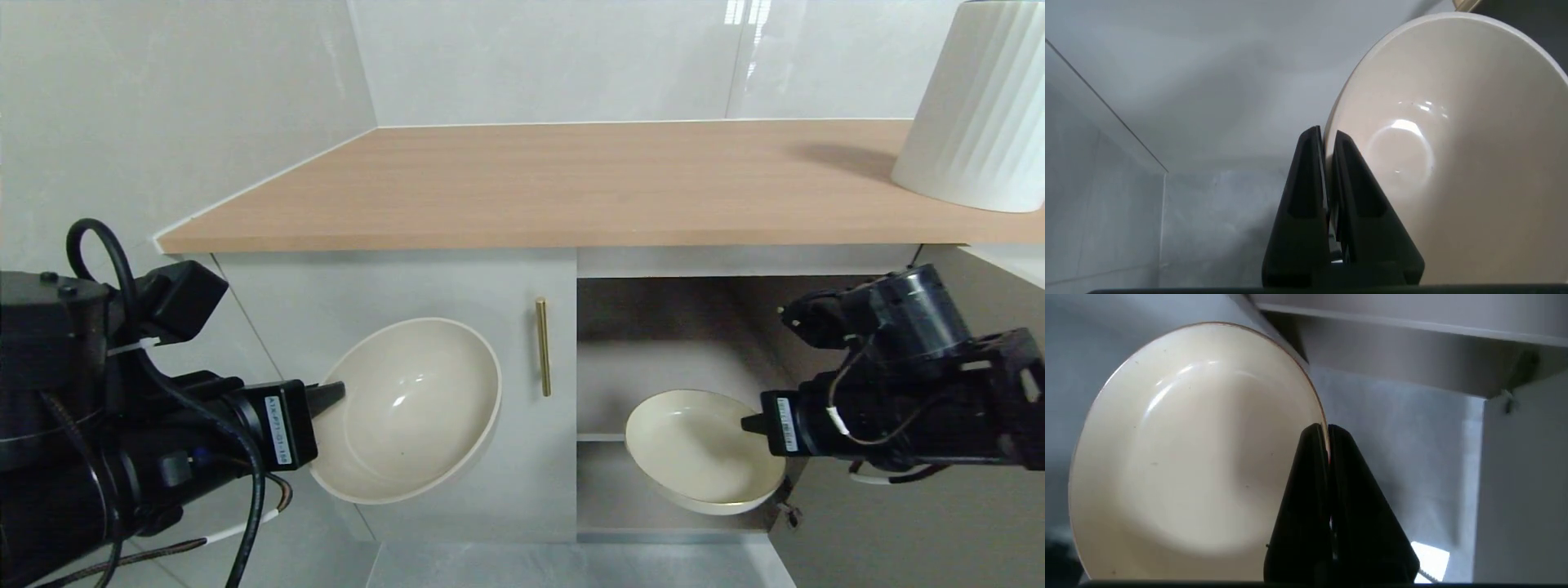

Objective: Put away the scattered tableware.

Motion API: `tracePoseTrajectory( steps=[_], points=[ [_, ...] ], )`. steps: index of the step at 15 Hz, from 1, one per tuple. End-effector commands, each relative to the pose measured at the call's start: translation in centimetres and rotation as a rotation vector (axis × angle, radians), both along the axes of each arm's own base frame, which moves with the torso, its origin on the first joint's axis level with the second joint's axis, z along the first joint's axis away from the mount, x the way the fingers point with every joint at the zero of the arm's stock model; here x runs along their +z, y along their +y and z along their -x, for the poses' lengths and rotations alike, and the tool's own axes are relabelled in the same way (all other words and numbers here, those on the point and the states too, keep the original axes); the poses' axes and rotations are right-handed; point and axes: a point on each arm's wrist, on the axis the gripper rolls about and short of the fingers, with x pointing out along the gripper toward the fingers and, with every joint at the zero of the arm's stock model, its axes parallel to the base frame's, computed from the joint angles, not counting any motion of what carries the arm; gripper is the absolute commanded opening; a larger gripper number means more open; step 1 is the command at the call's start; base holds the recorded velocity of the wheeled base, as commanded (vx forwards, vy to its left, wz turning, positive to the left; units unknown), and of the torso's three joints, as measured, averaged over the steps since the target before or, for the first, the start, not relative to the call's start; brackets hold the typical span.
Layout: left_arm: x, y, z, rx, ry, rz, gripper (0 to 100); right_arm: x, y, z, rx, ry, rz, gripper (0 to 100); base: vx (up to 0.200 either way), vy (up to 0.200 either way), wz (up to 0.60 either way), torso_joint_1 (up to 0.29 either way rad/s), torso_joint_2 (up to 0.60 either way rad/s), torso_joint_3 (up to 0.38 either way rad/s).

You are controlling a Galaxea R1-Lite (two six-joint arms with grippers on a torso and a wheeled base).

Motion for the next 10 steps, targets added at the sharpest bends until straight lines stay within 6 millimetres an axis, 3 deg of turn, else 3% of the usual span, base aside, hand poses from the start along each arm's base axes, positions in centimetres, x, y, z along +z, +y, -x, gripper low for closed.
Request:
tracePoseTrajectory(
  steps=[1,6,8,10],
  points=[
    [-0.1,0.0,-0.1,0.003,0.004,-0.001,0,-5.8,2.0,-6.0,-0.061,0.079,0.007,0,0.000,0.000,0.00,0.000,0.00,0.000],
    [-0.1,-0.1,-0.2,0.003,0.007,-0.003,0,-9.7,2.8,-8.0,-0.118,0.104,-0.006,0,0.000,0.000,0.00,0.000,0.00,0.000],
    [-0.1,0.0,-0.2,0.003,0.005,-0.002,0,-12.2,2.8,-10.0,-0.217,0.070,-0.002,0,0.000,0.000,0.00,0.000,0.00,0.000],
    [-0.1,-0.1,-0.2,0.003,0.007,-0.003,0,-13.1,2.3,-11.7,-0.278,0.042,0.002,0,0.000,0.000,0.00,0.000,0.00,0.000]
  ],
)
